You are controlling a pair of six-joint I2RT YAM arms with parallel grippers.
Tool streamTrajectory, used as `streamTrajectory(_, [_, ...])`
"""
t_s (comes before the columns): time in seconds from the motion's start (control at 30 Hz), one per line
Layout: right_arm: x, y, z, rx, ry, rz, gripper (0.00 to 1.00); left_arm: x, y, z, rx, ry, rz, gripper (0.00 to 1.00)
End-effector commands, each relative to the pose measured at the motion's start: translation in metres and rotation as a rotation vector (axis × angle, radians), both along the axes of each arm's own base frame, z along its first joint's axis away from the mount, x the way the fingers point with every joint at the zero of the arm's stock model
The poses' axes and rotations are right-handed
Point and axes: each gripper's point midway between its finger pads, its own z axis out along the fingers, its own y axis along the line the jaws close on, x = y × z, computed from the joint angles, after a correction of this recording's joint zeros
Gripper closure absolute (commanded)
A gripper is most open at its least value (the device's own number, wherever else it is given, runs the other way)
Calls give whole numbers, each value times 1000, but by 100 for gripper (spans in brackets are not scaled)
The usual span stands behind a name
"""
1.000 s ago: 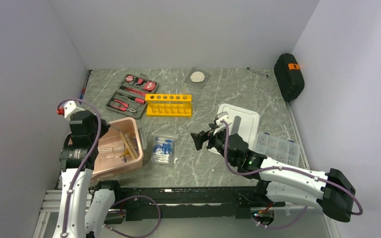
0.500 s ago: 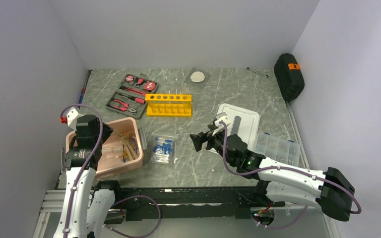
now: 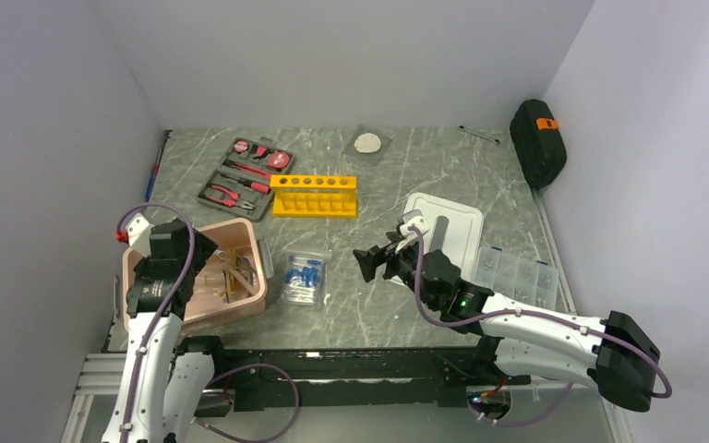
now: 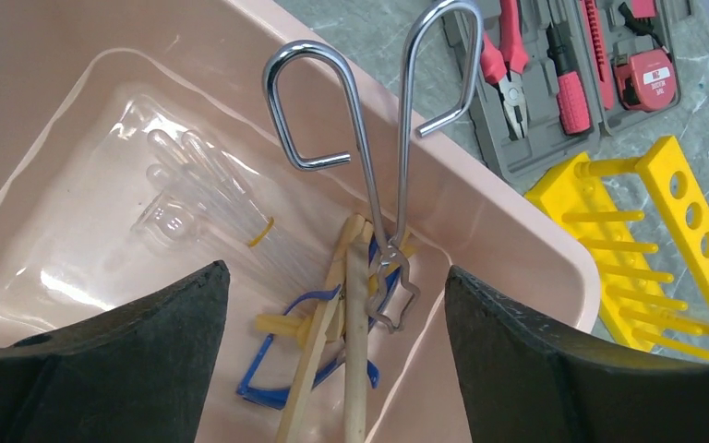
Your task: Organize the chemistry lab equipment
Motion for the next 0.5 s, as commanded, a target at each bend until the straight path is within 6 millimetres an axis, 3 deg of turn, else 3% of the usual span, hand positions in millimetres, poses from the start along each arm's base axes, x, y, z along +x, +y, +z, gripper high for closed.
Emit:
streamTrajectory(0.0, [1, 3, 10, 50, -19, 5, 5, 0, 7, 14, 47, -27, 3, 10])
streamTrajectory(0.2, [2, 4, 10, 52, -18, 5, 5, 3, 9, 65, 165, -86, -93, 2])
streamTrajectory(0.3, [2, 7, 9, 49, -14, 12, 5, 4, 10, 78, 222, -90, -140, 1])
streamTrajectory(0.47, [1, 10, 9, 46, -9, 26, 5, 32, 2, 91, 347, -76, -331, 1])
